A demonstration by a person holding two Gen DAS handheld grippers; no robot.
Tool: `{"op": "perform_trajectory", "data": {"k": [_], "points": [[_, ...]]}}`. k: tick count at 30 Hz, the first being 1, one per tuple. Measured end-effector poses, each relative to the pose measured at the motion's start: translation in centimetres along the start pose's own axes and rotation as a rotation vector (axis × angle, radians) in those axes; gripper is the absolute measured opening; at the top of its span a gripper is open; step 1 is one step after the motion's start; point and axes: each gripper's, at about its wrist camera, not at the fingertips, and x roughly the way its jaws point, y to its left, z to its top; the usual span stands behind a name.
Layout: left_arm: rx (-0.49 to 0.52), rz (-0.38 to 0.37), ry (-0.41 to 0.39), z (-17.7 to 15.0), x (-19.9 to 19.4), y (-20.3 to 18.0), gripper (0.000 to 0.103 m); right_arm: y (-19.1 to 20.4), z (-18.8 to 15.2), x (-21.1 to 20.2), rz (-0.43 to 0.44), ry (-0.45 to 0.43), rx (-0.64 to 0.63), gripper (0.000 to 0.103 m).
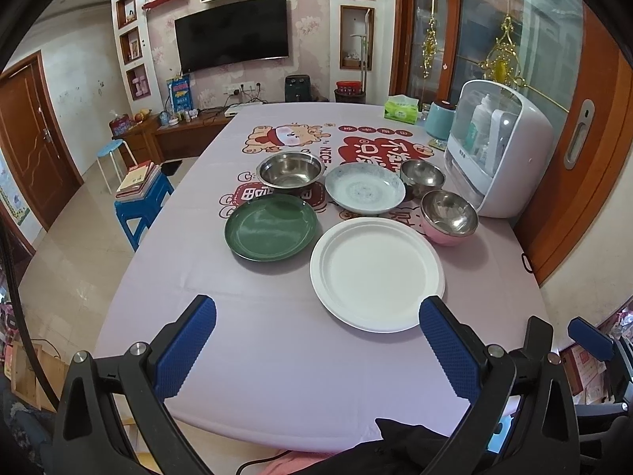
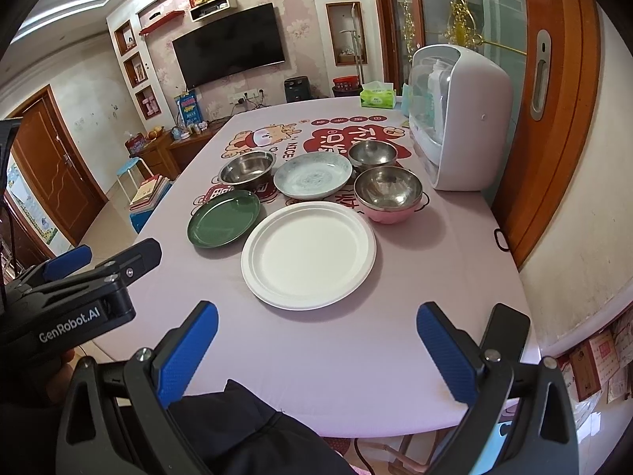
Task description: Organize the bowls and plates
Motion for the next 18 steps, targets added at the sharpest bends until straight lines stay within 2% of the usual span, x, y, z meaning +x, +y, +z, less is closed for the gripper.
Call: {"op": "perform_trajectory", "data": {"k": [9, 18], "points": [[0.010, -0.001, 0.037, 1.8, 2.3, -0.6, 0.102, -0.9, 1.7, 2.3, -0.005, 0.019, 0.017, 0.101], [0.014, 0.004, 0.089, 4.0, 6.3, -1.7, 0.102, -2.2, 3.8, 5.0, -0.010, 0.049, 0.040, 0.101]]}}
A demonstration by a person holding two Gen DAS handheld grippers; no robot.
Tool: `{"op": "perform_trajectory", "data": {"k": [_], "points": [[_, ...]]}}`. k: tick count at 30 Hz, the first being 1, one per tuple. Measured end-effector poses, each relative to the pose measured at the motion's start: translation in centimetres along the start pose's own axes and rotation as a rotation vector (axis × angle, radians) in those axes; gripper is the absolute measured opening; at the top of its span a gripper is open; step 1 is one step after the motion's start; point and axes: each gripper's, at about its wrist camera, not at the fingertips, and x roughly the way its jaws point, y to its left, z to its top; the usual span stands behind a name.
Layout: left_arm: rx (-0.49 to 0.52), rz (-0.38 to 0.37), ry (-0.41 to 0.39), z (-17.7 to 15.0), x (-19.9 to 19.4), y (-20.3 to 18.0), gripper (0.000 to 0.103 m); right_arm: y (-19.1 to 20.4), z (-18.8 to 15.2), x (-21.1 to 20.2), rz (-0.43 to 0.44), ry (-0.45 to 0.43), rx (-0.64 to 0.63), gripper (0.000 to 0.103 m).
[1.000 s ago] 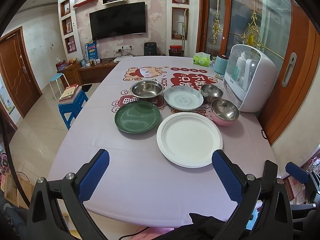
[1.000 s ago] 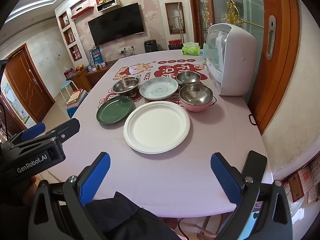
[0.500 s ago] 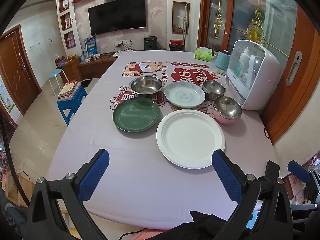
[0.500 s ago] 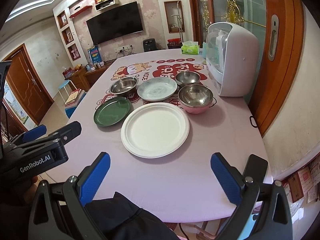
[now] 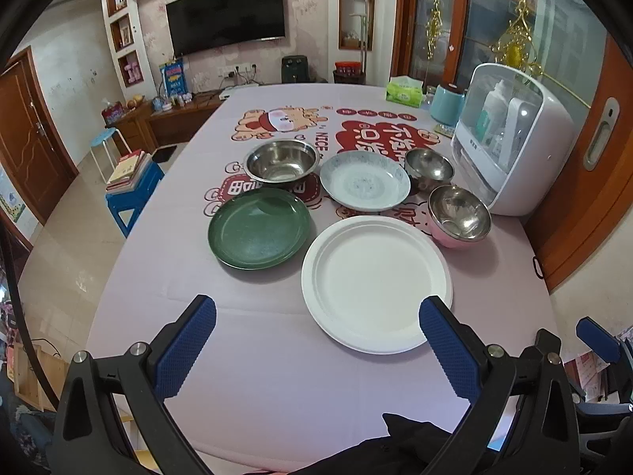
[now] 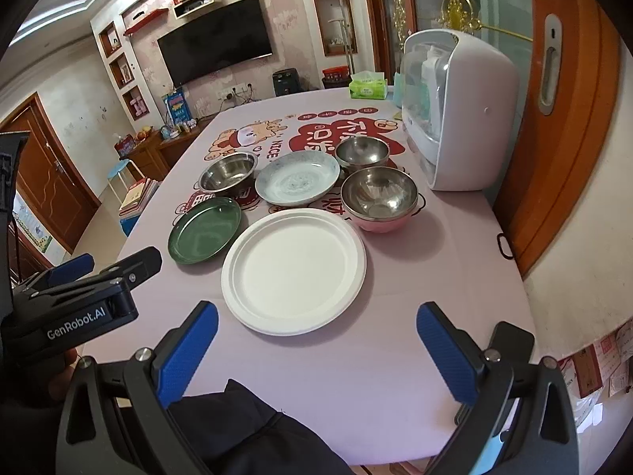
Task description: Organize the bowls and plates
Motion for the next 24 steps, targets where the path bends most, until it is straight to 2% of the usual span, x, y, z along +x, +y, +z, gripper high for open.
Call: {"op": "perform_trajectory", "data": {"k": [8, 17, 24], "points": [[-0.013, 0.007, 0.080, 1.2, 4.0, -0.1, 0.102, -0.6, 1.5, 3.6, 0.021, 0.076, 0.009, 0.101], [-0.077, 0.028, 0.294, 1.5, 11.6, 0.7, 0.102, -2.2, 2.4, 8.8, 0.027, 0.217, 0.060, 0.101], [-0.145, 0.024, 0.395, 1.5, 17.3, 1.8, 0.102, -3.8, 2.9, 13.2, 0.023, 0.322, 0.114, 0.101]]}}
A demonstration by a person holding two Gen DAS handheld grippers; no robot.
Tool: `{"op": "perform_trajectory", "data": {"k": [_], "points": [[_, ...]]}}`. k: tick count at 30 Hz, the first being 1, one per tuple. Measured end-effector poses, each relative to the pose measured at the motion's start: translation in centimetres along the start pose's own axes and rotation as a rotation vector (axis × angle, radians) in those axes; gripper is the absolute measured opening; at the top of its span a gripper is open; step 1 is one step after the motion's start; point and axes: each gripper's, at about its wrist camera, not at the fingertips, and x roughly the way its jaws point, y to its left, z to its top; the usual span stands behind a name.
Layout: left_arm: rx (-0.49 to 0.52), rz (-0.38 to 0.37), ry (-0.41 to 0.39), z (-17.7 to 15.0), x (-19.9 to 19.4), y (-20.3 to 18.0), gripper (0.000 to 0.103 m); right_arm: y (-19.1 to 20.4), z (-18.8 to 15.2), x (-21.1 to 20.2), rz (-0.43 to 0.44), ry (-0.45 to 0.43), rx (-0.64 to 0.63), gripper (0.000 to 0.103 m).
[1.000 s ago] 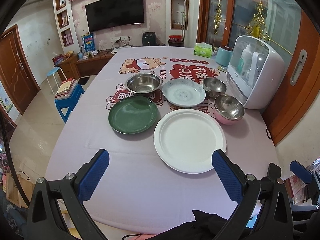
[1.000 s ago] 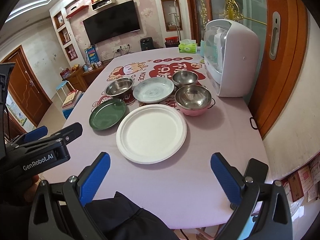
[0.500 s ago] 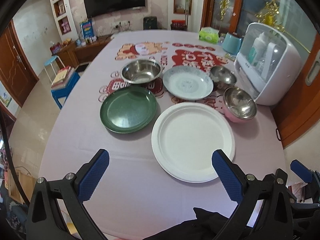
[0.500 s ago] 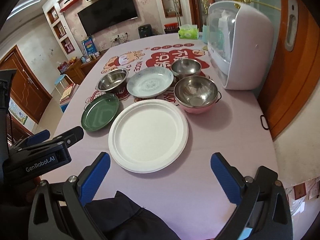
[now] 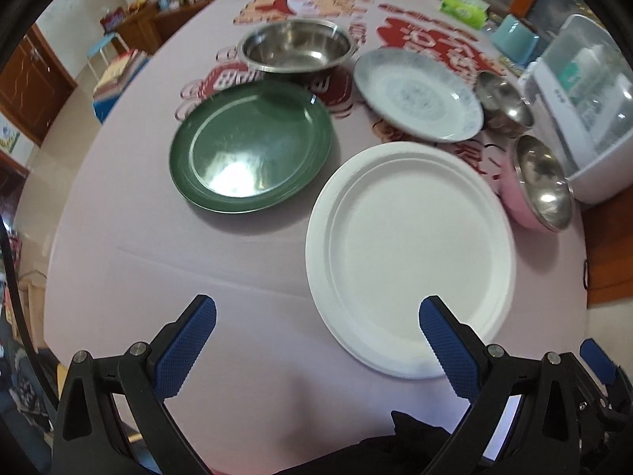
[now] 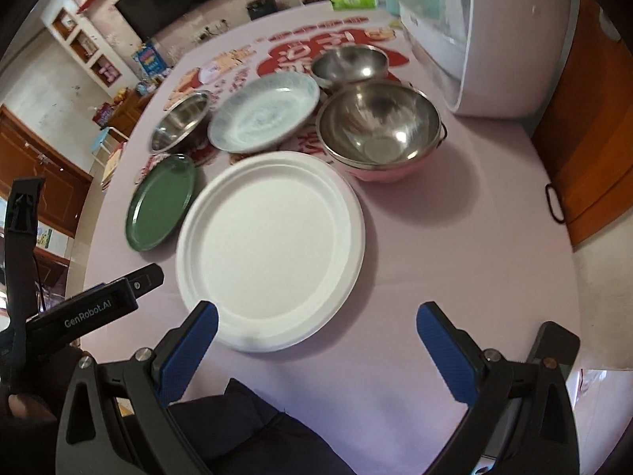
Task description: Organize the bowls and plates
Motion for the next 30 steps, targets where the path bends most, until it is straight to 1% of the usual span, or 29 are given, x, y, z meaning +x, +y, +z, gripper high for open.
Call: {"op": "perform_trajectory", "data": {"k": [3, 8, 13, 16, 17, 19, 20, 22, 24, 25, 26, 28, 29, 30], "points": [[-0.022, -0.004, 0.040, 0.7, 2.1, 0.2, 0.102, -0.4, 0.8, 1.7, -0.014, 0.038, 0.018, 0.101], [-0.048, -0.036, 0.076, 1.8, 4.8, 0.5, 0.102, -1.3, 2.0, 4.2, -0.015, 0.086, 0.039, 0.099], [-0.064, -0.062, 0.082, 2.7, 6.6, 0.8, 0.102, -2.0, 2.9, 6.4, 0.018, 0.123, 0.062, 0.090], [-0.072, -0.083, 0.086, 3.1, 7.4, 0.7, 0.101, -2.3, 3.2, 7.4, 0.038, 0.128, 0.066, 0.085], [-0.073, -0.089, 0.088, 3.2, 7.5, 0.6, 0.100, -2.4, 3.3, 7.7, 0.044, 0.129, 0.066, 0.083], [-0.073, -0.101, 0.093, 3.2, 7.9, 0.6, 0.098, -2.7, 3.4, 8.2, 0.065, 0.134, 0.075, 0.076], [-0.073, -0.103, 0.094, 3.2, 8.0, 0.5, 0.096, -2.8, 3.5, 8.5, 0.078, 0.136, 0.081, 0.073], [-0.078, -0.110, 0.095, 3.3, 8.5, 0.4, 0.091, -3.1, 3.7, 9.0, 0.091, 0.137, 0.090, 0.064], [-0.085, -0.125, 0.102, 3.2, 8.9, 0.5, 0.087, -3.3, 3.8, 9.3, 0.103, 0.138, 0.101, 0.057], [-0.086, -0.130, 0.103, 3.2, 9.0, 0.5, 0.083, -3.4, 3.8, 9.4, 0.108, 0.139, 0.106, 0.053], [-0.086, -0.133, 0.105, 3.2, 9.1, 0.5, 0.077, -3.6, 3.9, 9.6, 0.116, 0.140, 0.113, 0.052], [-0.086, -0.138, 0.115, 3.2, 9.4, 0.4, 0.071, -3.9, 3.9, 9.8, 0.132, 0.142, 0.126, 0.044], [-0.086, -0.143, 0.121, 3.2, 9.5, 0.3, 0.068, -4.0, 4.0, 9.9, 0.139, 0.142, 0.132, 0.042], [-0.083, -0.146, 0.133, 3.2, 9.8, 0.2, 0.068, -4.1, 4.0, 10.0, 0.145, 0.142, 0.137, 0.037]]}}
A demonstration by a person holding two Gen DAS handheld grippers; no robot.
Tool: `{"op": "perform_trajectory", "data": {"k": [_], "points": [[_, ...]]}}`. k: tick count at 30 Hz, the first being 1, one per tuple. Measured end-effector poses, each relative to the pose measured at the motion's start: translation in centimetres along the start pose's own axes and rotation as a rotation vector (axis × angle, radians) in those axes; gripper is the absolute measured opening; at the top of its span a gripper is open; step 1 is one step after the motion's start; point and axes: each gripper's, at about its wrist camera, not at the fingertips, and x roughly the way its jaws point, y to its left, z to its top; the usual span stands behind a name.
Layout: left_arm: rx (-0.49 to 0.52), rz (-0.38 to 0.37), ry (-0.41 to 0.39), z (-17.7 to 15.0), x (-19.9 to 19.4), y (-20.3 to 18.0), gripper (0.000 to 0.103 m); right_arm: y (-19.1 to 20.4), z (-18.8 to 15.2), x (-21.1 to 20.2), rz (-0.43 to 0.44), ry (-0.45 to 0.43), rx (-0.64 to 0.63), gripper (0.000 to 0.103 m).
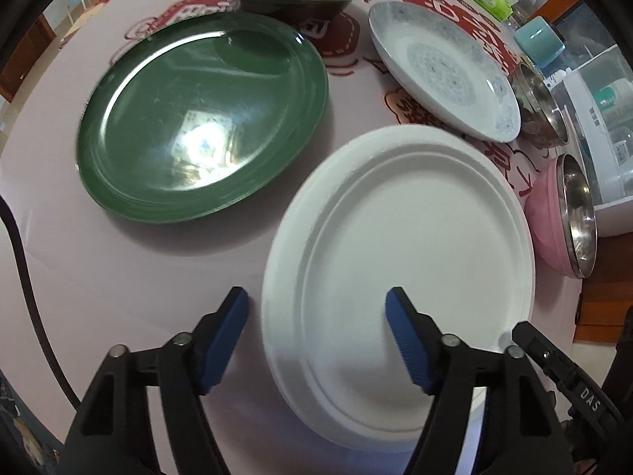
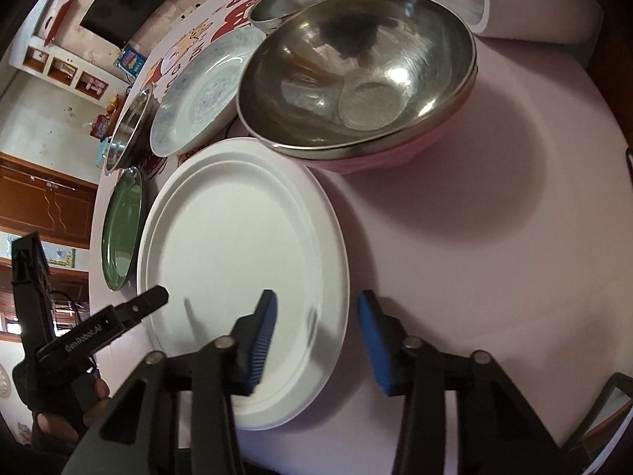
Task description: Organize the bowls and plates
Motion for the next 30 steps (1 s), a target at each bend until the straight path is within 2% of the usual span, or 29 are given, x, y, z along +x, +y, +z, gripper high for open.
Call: {"op": "perform_trajectory", "data": {"k": [4, 11, 18, 24, 30], "points": [[0.019, -0.008, -0.003, 0.1, 0.0, -0.6, 0.061, -0.4, 0.1, 0.2, 0.010, 0.001, 0.012, 0.026], [0.003, -0.020, 0.002, -0.1, -0.2, 0.1, 0.050, -0.5, -0.1, -0.6, 0.000, -0.027, 0.005, 0.025], [0.016, -0.029, -0.026, -0.7, -1.8, 0.2, 0.050, 0.1, -0.9, -2.3, -0.005, -0.063, -0.028, 0.025], [0.026, -0.042, -0.092, -1.4, -4.7, 0.3, 0.050, 1.1, -2.3, -4.2, 0.002, -0.106, -0.054, 0.025], [0.054, -0.062, -0.159, -3.5, -7.7, 0.5, 0.050, 2.1, -4.5, -6.7, 0.005, -0.179, -0.079, 0.025]]}}
